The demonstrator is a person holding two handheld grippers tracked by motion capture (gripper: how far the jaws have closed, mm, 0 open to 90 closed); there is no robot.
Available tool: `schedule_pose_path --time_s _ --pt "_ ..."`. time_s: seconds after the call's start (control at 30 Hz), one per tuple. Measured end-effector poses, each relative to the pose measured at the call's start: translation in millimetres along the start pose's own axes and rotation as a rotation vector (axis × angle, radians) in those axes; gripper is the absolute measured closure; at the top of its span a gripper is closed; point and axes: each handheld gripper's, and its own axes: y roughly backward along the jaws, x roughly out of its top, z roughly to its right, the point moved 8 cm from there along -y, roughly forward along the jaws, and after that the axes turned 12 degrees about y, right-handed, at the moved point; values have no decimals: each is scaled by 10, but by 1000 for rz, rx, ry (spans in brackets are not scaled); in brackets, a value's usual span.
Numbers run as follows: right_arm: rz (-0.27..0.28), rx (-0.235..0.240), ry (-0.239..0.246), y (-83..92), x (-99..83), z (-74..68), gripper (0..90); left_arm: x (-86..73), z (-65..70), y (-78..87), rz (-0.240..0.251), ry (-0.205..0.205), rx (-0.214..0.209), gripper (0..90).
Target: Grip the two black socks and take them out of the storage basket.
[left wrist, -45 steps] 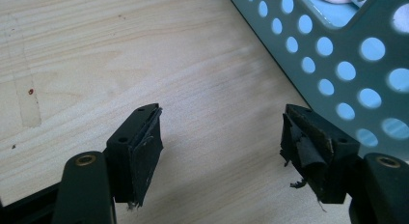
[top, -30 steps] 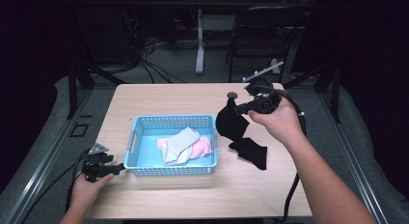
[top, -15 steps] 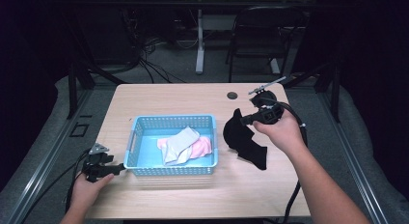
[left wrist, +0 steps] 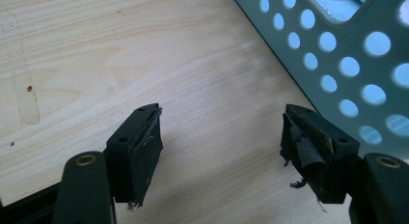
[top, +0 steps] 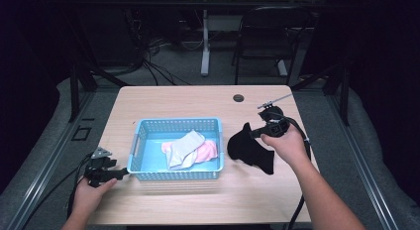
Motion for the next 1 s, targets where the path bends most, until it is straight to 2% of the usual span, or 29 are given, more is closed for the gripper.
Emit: schedule_pose_path --time_s 0.13,0.17,0.2,0.23,0.3,0.5,0.7,0.77,0.87,0.93,0.97,1.0 --pt "-7 -14 -48 -67 -139 155 880 -3 0 -3 -2 2 0 307" --pt "-7 -14 -48 -67 -139 155 880 -3 0 -3 -2 2 0 306" --pt "-18 -31 -69 -95 -215 231 880 -1 2 -7 1 3 0 306" --pt "-18 -31 -69 -95 -215 231 880 -1 2 -7 1 3 0 307" --pt "-20 -44 -103 -134 -319 325 880 -4 1 -7 -3 2 1 306" --pt "-32 -63 -144 -194 -504 482 880 -9 0 -12 -5 2 2 306" --pt "-33 -76 -176 -236 -613 577 879 -12 0 -15 -7 3 1 307" --pt "-49 -100 -181 -257 -654 614 879 -14 0 -16 -8 3 2 307" --pt "-45 -91 -192 -287 -696 641 875 -15 -1 -16 -10 2 2 306" --pt "-38 -103 -199 -314 -723 661 864 -16 -1 -19 -9 5 3 306" --pt "-43 -93 -201 -323 -739 661 853 -17 -1 -20 -9 5 3 307" --pt "-54 -103 -195 -329 -759 670 832 -17 -1 -20 -10 5 3 307"
